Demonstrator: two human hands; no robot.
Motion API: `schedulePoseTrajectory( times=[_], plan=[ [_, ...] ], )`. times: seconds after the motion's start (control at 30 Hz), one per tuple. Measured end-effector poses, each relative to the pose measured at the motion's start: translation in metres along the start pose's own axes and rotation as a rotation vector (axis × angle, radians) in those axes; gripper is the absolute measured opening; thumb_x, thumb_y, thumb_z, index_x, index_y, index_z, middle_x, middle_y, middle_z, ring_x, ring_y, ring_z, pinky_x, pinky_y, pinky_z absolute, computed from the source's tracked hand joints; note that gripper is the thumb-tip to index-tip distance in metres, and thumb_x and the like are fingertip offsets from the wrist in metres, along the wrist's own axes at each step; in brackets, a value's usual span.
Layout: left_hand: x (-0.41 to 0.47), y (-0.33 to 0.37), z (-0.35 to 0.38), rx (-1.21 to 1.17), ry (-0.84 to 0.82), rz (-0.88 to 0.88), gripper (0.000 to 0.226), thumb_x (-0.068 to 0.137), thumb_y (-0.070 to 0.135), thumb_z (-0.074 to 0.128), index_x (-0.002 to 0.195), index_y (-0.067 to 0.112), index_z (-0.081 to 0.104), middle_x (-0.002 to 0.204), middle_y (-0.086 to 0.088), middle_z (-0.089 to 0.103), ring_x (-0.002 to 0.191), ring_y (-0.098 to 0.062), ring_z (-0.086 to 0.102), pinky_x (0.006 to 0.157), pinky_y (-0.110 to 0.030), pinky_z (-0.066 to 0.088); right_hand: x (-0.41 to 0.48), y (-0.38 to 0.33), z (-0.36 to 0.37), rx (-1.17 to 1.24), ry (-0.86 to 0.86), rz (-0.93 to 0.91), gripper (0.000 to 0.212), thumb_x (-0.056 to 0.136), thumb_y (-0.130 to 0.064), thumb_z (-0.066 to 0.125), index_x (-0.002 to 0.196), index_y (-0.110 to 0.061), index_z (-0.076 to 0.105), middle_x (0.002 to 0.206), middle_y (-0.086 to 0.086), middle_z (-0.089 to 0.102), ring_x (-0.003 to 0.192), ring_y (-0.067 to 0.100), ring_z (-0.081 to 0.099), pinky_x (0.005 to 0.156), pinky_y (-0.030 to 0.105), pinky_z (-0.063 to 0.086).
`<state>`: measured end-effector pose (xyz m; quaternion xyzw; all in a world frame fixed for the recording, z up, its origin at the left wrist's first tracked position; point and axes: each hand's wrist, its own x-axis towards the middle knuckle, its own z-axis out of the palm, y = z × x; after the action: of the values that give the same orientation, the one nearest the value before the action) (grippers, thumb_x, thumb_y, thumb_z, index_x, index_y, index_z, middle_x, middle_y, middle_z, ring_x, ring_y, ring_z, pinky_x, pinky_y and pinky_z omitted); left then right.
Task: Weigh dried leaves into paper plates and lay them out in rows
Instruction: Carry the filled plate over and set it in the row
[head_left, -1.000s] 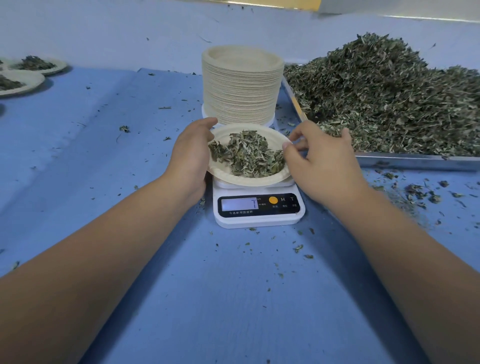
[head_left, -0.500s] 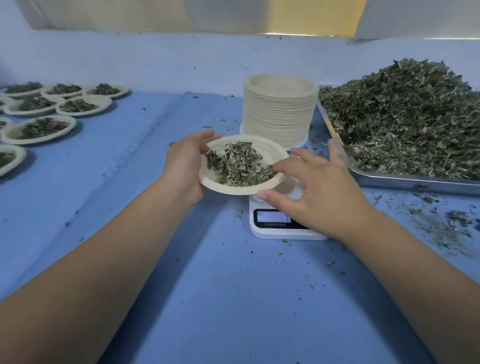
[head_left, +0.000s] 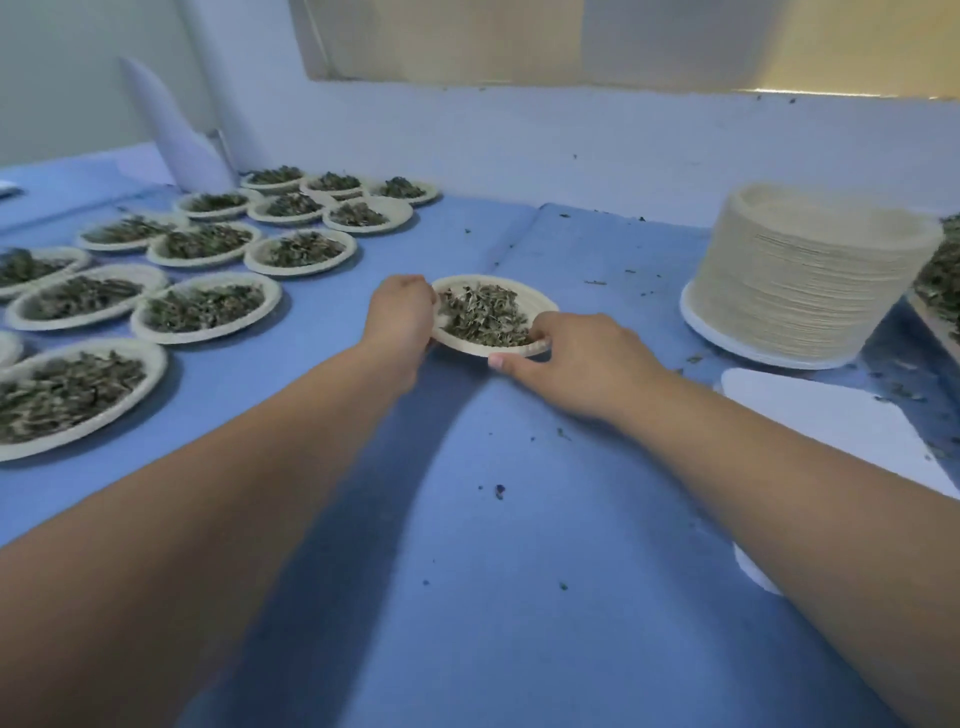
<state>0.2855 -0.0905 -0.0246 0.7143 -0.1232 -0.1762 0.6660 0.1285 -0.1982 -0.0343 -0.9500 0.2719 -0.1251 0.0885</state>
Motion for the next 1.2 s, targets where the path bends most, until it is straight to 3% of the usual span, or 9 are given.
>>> schedulePoseTrajectory(
  times=[0.03, 0.1, 0.17, 0.37, 0.47, 0.7, 0.87, 1.03, 1.2],
  plan=[
    [0.009, -0.001, -0.002, 0.085, 0.001, 0.028, 0.021, 0.089, 0.001, 0.043, 0.076, 0.011, 0.057, 0.065, -0.004, 0.056, 0.063, -0.024, 0.056, 0.054, -0.026, 0.04, 0.011, 0.001, 0.007, 0.028, -0.009, 0.018, 0.057, 0.082, -0.081, 0.048, 0.106, -0.03, 0.058, 0.103, -0.001, 0.066, 0.108, 0.03, 0.059, 0.073, 0.036, 0.038],
    [0.041, -0.003, -0.009, 0.229, 0.014, 0.054, 0.031, 0.092, 0.008, 0.043, 0.113, 0.001, 0.064, 0.111, -0.017, 0.067, 0.106, -0.035, 0.061, 0.085, -0.037, 0.052, 0.047, -0.002, 0.026, 0.056, 0.0, 0.034, 0.055, 0.083, -0.079, 0.049, 0.107, -0.03, 0.056, 0.112, 0.003, 0.067, 0.109, 0.031, 0.06, 0.074, 0.037, 0.043],
    [0.071, -0.002, -0.012, 0.313, 0.013, 0.053, 0.045, 0.096, 0.015, 0.045, 0.14, 0.008, 0.055, 0.141, -0.013, 0.058, 0.13, -0.032, 0.053, 0.109, -0.042, 0.044, 0.079, -0.004, 0.043, 0.052, 0.016, 0.057, 0.061, 0.085, -0.077, 0.049, 0.12, -0.028, 0.055, 0.119, 0.006, 0.066, 0.112, 0.033, 0.059, 0.083, 0.04, 0.048],
    [0.154, -0.001, -0.011, 0.729, -0.069, 0.315, 0.045, 0.097, 0.018, 0.048, 0.141, 0.013, 0.049, 0.131, -0.013, 0.062, 0.118, -0.033, 0.059, 0.087, -0.037, 0.047, 0.185, -0.01, 0.077, 0.063, 0.071, 0.131, 0.063, 0.089, -0.071, 0.048, 0.13, -0.023, 0.051, 0.125, 0.011, 0.064, 0.118, 0.036, 0.057, 0.098, 0.047, 0.047],
    [0.179, -0.014, -0.007, 0.958, -0.113, 0.423, 0.024, 0.102, 0.021, 0.044, 0.119, 0.007, 0.053, 0.112, -0.019, 0.063, 0.108, -0.038, 0.059, 0.072, -0.039, 0.038, 0.241, -0.009, 0.087, 0.07, 0.066, 0.202, 0.065, 0.088, -0.07, 0.048, 0.135, -0.026, 0.05, 0.133, 0.012, 0.061, 0.125, 0.037, 0.054, 0.103, 0.048, 0.045],
    [0.195, -0.028, -0.003, 1.138, -0.227, 0.595, 0.018, 0.103, 0.022, 0.038, 0.093, 0.012, 0.049, 0.111, -0.017, 0.057, 0.106, -0.032, 0.048, 0.074, -0.033, 0.022, 0.343, -0.006, 0.103, 0.153, 0.049, 0.282, 0.068, 0.088, -0.07, 0.049, 0.14, -0.028, 0.048, 0.145, 0.004, 0.055, 0.135, 0.033, 0.048, 0.113, 0.052, 0.035],
    [0.195, -0.034, 0.006, 1.226, -0.32, 0.637, 0.037, 0.105, 0.034, 0.031, 0.124, 0.01, 0.054, 0.132, -0.017, 0.052, 0.124, -0.035, 0.045, 0.105, -0.042, 0.034, 0.384, -0.005, 0.117, 0.156, 0.072, 0.288, 0.069, 0.089, -0.07, 0.046, 0.144, -0.028, 0.045, 0.147, 0.003, 0.053, 0.136, 0.034, 0.046, 0.111, 0.046, 0.037],
    [0.192, -0.034, 0.009, 1.246, -0.362, 0.606, 0.047, 0.106, 0.037, 0.028, 0.145, 0.019, 0.046, 0.153, -0.023, 0.037, 0.14, -0.037, 0.034, 0.119, -0.047, 0.023, 0.419, 0.008, 0.122, 0.202, 0.085, 0.318, 0.073, 0.092, -0.065, 0.05, 0.149, -0.019, 0.042, 0.149, 0.009, 0.049, 0.138, 0.034, 0.044, 0.11, 0.039, 0.04],
    [0.189, -0.035, 0.011, 1.245, -0.36, 0.594, 0.047, 0.105, 0.036, 0.028, 0.144, 0.017, 0.047, 0.154, -0.023, 0.037, 0.143, -0.038, 0.032, 0.121, -0.048, 0.021, 0.438, 0.019, 0.125, 0.155, 0.07, 0.314, 0.077, 0.095, -0.064, 0.046, 0.152, -0.014, 0.036, 0.152, 0.012, 0.046, 0.14, 0.036, 0.042, 0.111, 0.04, 0.038]
  ],
)
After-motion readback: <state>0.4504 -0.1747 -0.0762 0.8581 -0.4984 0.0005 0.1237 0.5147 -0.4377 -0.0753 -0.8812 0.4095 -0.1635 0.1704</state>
